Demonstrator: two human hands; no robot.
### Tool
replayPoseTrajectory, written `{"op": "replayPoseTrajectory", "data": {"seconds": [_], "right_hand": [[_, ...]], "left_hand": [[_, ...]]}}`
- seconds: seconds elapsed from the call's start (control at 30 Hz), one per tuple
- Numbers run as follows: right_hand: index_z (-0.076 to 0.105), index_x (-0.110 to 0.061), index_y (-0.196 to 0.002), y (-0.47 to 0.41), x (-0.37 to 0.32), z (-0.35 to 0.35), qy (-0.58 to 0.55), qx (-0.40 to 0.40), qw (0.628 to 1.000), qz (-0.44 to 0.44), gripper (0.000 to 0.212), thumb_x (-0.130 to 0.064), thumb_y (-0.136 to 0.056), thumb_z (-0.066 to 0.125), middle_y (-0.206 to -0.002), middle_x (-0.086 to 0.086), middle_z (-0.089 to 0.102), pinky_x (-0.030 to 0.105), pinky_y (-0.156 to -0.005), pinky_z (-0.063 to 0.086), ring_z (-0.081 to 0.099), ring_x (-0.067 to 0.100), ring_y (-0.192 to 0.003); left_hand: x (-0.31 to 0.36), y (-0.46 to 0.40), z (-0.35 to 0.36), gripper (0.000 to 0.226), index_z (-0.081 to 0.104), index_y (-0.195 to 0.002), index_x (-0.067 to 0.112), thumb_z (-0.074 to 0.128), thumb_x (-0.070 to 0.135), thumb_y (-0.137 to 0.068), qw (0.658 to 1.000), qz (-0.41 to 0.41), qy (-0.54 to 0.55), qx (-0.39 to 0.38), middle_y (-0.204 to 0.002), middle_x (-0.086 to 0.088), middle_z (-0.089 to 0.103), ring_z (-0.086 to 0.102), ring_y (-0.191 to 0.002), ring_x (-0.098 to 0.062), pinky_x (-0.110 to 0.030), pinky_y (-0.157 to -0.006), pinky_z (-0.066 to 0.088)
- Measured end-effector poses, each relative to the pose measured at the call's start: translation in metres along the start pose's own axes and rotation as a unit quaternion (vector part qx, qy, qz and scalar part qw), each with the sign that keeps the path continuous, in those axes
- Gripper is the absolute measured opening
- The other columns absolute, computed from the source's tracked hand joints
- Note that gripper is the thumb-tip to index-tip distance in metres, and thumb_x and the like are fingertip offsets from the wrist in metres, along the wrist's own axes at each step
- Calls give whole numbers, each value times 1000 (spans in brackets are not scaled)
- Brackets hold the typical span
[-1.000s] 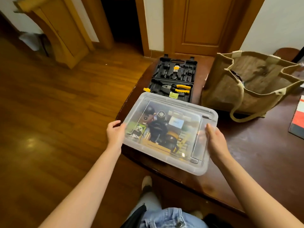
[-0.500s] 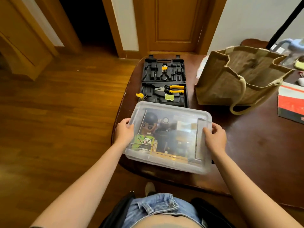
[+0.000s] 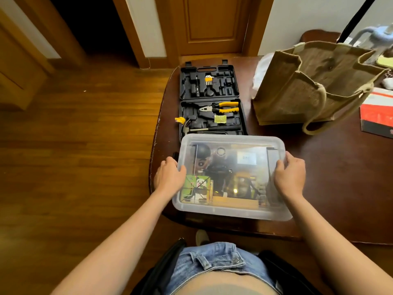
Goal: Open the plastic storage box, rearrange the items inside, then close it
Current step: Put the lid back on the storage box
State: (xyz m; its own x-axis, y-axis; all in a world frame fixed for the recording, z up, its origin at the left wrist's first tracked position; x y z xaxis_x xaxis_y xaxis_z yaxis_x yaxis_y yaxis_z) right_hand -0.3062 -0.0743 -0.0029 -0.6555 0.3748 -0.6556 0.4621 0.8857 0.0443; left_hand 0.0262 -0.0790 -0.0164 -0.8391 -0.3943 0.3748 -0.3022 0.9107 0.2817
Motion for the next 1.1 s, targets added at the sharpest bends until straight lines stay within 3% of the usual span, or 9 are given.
{"op": "replayPoseTrajectory", "data": {"seconds": [0.1,0.2,0.27,0.37,0.47,0.7,0.87,0.97,1.1], "right_hand": [[59,-11,-118,-3,6,3,56,-14,998,18,29,-15,-93,45,-120,20,52,41,-97,35,39,38,-116],[46,-16,-137,-8,10,6,49,-32,998,31,43,-16,-94,48,-139,15,41,49,-106,30,31,36,-128],[36,-18,-144,-11,2,10,65,-36,997,-27,51,-16,-95,48,-150,9,30,46,-111,25,24,31,-137],[30,-15,-147,-14,-4,24,103,-77,983,-129,49,-22,-99,40,-156,6,19,41,-116,19,18,25,-143],[24,-17,-149,-18,3,31,114,-90,979,-142,50,-29,-101,31,-158,2,12,39,-114,21,16,21,-144],[22,-20,-150,-32,6,38,119,-102,976,-155,51,-32,-101,27,-159,-3,8,35,-113,24,15,16,-144],[23,-17,-149,-33,5,29,36,-120,981,-148,52,-22,-100,38,-158,2,13,29,-114,12,13,17,-145],[21,-15,-150,-9,18,16,31,-61,991,-114,55,-24,-99,40,-157,5,20,34,-115,14,16,19,-144],[20,-11,-150,14,28,13,94,-40,990,-100,60,-30,-98,42,-156,8,20,43,-115,22,19,25,-143]], "left_hand": [[3,-6,5,40,39,-133,16,46,29,-96,999,10,32,-17,-135,-11,41,45,-119,-27,-39,-93,40],[15,-10,6,55,27,-145,20,44,14,-93,996,76,38,4,-149,-7,24,29,-133,-26,-40,-104,32],[27,-16,6,64,20,-150,22,41,8,-91,991,131,23,18,-157,-1,12,13,-143,-22,-42,-113,20],[41,-24,15,57,12,-152,24,33,22,-99,979,201,-29,9,-161,5,0,-4,-147,-12,-41,-117,1],[41,-26,26,55,6,-153,24,22,38,-102,972,224,-64,14,-160,7,-4,-11,-146,-9,-40,-117,-3],[42,-31,33,56,6,-153,23,22,40,-102,976,209,-53,18,-160,6,-4,-11,-146,-10,-36,-117,5],[35,-25,30,58,4,-152,28,30,38,-102,982,189,8,-19,-160,7,-8,-8,-147,-12,-41,-118,6],[16,-5,33,59,2,-152,33,32,39,-101,990,138,36,6,-160,6,-9,-3,-147,-17,-43,-117,6],[1,9,34,61,9,-152,25,36,37,-100,991,91,84,50,-160,1,0,7,-146,-20,-43,-115,15]]}}
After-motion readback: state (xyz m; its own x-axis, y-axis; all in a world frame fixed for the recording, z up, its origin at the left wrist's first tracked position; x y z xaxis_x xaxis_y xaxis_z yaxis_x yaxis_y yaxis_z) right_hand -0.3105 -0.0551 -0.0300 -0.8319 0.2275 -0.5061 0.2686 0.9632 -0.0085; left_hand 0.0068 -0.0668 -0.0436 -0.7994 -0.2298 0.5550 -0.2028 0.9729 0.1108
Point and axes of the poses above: each hand's wrist, its own y-axis away from the middle knuckle, its own z-axis out of the palm, x = y × z, the point moved 5 cm from there along -y, towards the middle knuckle
